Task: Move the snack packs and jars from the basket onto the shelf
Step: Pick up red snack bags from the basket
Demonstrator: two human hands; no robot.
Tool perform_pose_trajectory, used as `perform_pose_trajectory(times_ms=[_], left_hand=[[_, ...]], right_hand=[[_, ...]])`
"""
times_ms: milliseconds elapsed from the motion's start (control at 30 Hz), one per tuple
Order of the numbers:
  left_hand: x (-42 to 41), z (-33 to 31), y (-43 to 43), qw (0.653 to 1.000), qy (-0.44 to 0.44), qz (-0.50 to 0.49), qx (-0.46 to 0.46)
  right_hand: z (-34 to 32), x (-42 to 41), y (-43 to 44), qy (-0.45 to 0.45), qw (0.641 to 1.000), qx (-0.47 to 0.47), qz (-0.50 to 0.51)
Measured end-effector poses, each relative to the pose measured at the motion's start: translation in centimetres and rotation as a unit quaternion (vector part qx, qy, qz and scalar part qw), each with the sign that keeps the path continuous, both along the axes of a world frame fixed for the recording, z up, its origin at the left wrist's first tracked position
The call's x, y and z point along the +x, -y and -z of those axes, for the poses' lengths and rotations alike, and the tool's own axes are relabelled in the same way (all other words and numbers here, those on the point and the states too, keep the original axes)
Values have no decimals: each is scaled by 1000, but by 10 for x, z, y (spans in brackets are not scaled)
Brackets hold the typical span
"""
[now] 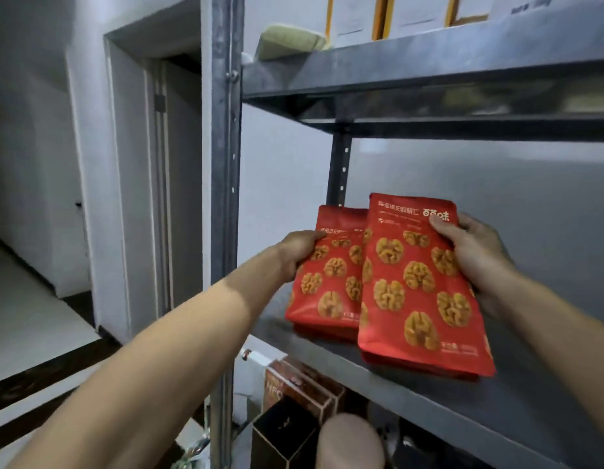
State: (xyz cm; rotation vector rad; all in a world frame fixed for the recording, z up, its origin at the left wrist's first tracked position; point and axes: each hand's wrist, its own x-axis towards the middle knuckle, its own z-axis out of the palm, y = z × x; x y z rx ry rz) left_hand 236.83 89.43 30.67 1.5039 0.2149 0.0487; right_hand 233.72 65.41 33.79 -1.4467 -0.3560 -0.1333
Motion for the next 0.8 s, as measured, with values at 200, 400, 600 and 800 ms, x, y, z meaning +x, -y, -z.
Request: perform_pose_trajectory(times_ms=[200, 400, 600, 800], left_hand=[[87, 2, -9, 996, -68, 61, 16], [139, 13, -20, 980, -135, 142, 34], [154, 15, -20, 979, -114, 154, 63], [155, 24, -34, 989, -60, 126, 46]], right_hand=[[-1, 46, -20, -33, 999, -15, 37], [12, 81, -49, -56, 997, -40, 47], [24, 101, -74, -79, 994, -27, 65], [33, 107, -94, -87, 993, -44, 64]])
